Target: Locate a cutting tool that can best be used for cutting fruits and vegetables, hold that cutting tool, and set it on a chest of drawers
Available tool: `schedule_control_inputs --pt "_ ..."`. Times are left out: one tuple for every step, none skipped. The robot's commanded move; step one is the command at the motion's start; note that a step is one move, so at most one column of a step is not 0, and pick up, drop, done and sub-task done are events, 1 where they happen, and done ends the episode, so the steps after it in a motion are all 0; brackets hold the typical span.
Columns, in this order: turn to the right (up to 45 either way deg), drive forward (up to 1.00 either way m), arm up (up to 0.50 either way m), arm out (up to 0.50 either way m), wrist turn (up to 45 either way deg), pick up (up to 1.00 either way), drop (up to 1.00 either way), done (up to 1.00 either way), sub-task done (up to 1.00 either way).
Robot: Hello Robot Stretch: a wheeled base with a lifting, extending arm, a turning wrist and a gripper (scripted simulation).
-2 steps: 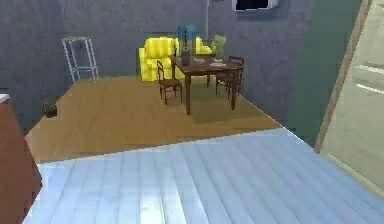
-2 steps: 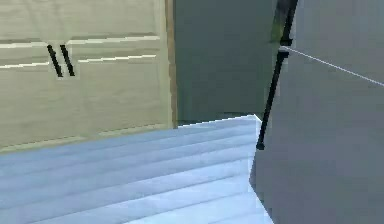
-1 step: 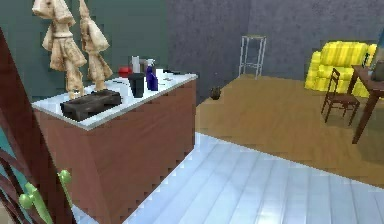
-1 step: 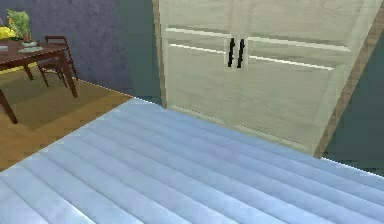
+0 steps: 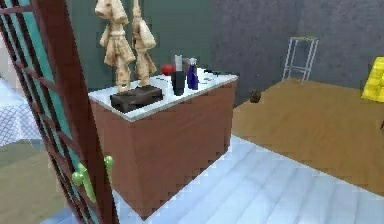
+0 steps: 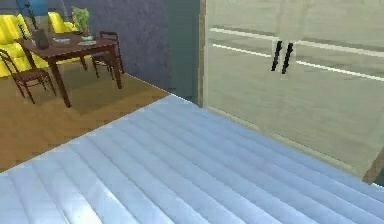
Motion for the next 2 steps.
schedule_control_inputs --pt "0.0 0.25 0.0 0.0 0.0 0.0 0.0 0.0 0.0" --pt "-45.0 0.0 0.0 0.0 0.0 0.0 0.0 0.0 0.0"
